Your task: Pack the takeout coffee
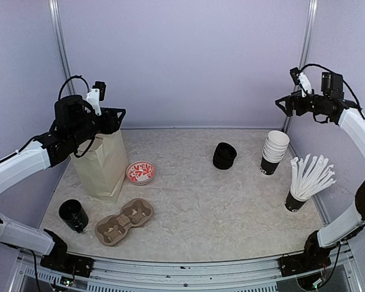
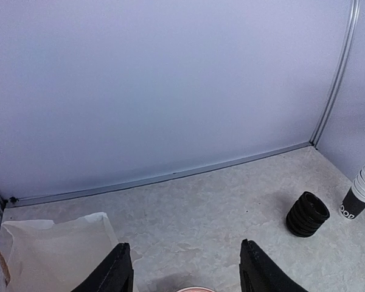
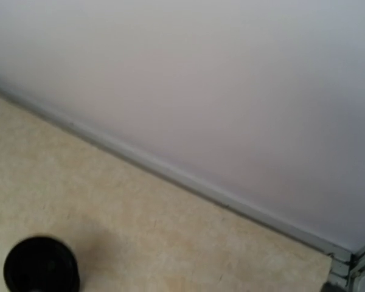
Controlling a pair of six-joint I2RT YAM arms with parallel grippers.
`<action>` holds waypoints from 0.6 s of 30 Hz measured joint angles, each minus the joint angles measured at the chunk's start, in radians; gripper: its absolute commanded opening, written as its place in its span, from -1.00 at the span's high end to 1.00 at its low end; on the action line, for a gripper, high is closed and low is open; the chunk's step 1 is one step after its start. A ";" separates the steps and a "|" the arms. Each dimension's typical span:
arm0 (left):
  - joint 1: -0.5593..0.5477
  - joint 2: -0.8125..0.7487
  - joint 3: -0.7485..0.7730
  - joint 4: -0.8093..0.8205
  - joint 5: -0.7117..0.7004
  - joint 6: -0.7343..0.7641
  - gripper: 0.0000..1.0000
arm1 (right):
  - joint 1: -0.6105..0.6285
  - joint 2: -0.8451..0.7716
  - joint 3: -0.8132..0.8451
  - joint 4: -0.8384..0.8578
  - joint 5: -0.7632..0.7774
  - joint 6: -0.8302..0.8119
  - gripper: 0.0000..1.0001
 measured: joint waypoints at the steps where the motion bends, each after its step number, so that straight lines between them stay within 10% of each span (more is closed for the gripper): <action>1: -0.002 -0.006 -0.005 0.010 0.019 0.002 -0.18 | 0.005 0.006 0.000 -0.014 -0.003 -0.021 -0.95; 18: -0.058 -0.061 -0.039 0.116 0.168 0.055 -0.15 | 0.251 0.305 0.195 -0.447 0.218 -0.357 -0.09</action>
